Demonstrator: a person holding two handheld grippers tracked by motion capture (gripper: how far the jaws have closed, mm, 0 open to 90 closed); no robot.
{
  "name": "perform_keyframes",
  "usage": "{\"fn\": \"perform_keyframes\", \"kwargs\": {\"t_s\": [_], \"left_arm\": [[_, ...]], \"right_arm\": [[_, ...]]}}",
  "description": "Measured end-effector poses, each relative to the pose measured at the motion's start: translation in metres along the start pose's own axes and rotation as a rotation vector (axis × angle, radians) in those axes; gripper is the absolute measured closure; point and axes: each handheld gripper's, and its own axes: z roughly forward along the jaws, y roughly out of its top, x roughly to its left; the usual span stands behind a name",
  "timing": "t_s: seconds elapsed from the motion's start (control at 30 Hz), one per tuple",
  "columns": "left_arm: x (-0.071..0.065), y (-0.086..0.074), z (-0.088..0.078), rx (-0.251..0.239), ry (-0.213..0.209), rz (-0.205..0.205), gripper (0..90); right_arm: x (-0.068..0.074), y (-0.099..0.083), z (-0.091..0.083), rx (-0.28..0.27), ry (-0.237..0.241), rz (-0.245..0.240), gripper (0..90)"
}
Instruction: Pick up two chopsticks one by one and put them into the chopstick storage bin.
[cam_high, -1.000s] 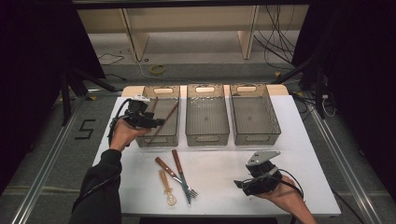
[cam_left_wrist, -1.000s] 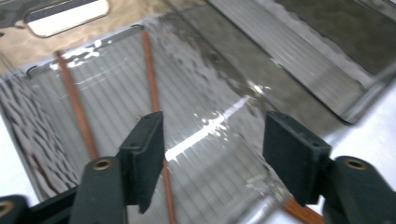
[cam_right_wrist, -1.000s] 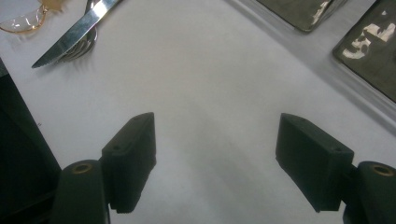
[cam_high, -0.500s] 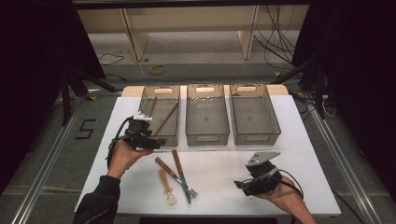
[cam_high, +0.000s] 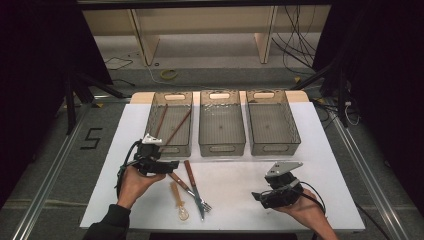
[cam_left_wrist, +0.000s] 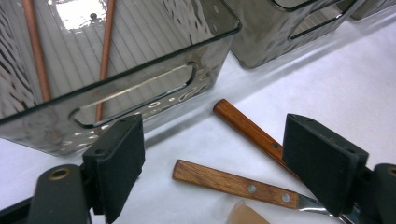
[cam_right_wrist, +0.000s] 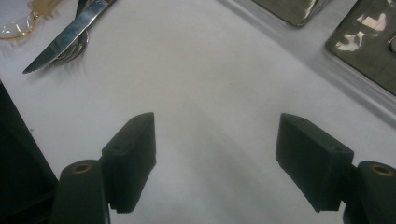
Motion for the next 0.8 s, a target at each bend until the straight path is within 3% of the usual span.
{"fn": "perform_keyframes", "kwargs": {"t_s": [0.37,0.63,0.8], "left_arm": [[-0.013,-0.017,0.002,0.005,-0.005,0.000,18.1],[-0.014,-0.029,0.007,0.042,-0.003,-0.022,17.8],[-0.018,-0.035,0.010,0.061,-0.003,-0.013,17.8]], "right_arm": [[-0.001,-0.002,0.000,-0.006,0.001,0.013,29.7],[0.000,-0.002,0.001,-0.003,0.005,0.004,29.7],[0.002,-0.002,0.000,-0.004,0.003,0.006,29.7]]}}
